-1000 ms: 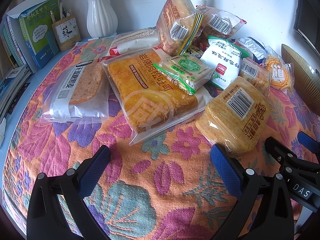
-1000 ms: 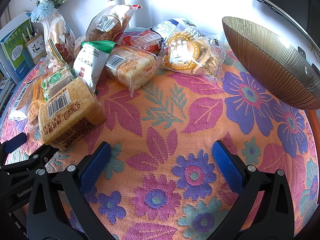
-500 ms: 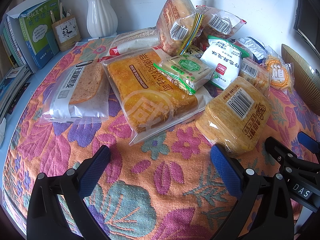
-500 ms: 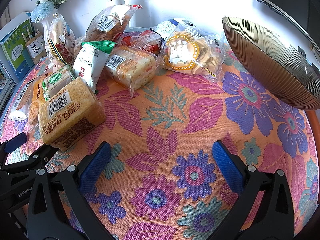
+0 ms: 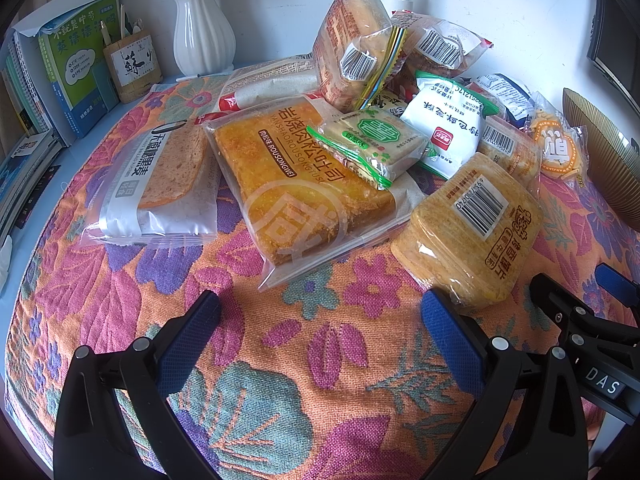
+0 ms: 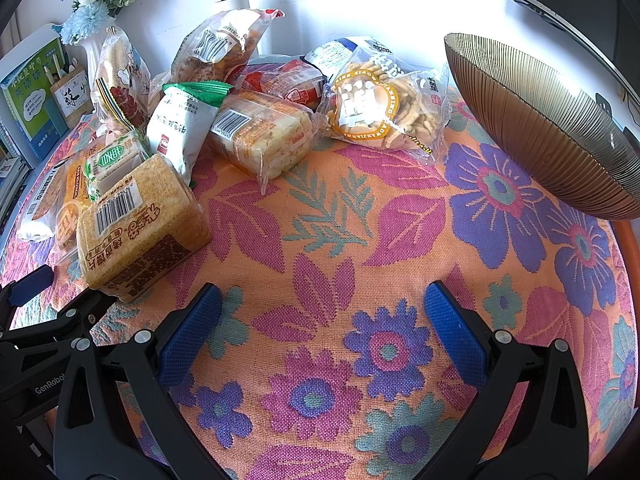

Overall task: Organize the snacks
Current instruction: 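Grasp the grey-labelled toast bread bag with the left tool while the right tool grasps the yellow cake block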

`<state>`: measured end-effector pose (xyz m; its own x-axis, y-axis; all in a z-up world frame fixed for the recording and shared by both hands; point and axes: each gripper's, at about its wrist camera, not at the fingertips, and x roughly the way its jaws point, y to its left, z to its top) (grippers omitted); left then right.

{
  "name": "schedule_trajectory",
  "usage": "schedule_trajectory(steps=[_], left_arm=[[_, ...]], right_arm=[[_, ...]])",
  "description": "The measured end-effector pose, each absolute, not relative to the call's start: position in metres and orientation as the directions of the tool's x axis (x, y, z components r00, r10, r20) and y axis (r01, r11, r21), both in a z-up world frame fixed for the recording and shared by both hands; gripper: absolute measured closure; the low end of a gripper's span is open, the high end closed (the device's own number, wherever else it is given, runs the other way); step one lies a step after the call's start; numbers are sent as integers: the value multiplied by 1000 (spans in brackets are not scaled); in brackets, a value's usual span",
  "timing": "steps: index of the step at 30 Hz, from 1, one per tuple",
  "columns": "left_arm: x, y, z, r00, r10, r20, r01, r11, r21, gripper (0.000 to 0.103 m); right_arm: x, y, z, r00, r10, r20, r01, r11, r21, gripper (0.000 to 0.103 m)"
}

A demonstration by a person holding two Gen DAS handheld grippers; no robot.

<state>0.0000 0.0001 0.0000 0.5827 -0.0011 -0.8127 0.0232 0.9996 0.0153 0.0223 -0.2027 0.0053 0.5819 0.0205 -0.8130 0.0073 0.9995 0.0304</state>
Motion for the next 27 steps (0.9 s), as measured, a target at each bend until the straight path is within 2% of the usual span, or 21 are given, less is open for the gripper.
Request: schedule_trajectory(steps=[8, 13, 16, 19, 22, 24, 27], left_arm=[[0, 0, 0, 581, -1, -814, 24, 1000, 16, 5], [-12, 8, 4, 541, -63, -839, 108, 994, -5, 5], [-32, 41, 14, 539, -66, -840, 33, 998, -57, 5], [-34, 80, 32, 562, -62, -825, -69, 990, -122, 5], [-19, 105, 49, 593, 18, -805, -117, 991, -64, 5], [-2, 112, 50, 575, 42, -817, -90, 996, -12, 5], [15, 119, 50, 567, 5, -824, -51, 998, -29, 5]], right_arm=[[22, -200, 4, 573, 8, -820, -2, 1000, 8, 3], [14, -198, 10, 555, 82, -828, -88, 995, 40, 3], [4, -201, 24, 572, 180, -801, -166, 981, 102, 3], [-3, -193, 46, 612, 242, -753, -254, 962, 102, 3], [-2, -177, 62, 623, 276, -732, -335, 940, 69, 3], [3, -167, 65, 602, 304, -738, -377, 923, 73, 3], [14, -154, 61, 577, 298, -760, -399, 915, 57, 3]])
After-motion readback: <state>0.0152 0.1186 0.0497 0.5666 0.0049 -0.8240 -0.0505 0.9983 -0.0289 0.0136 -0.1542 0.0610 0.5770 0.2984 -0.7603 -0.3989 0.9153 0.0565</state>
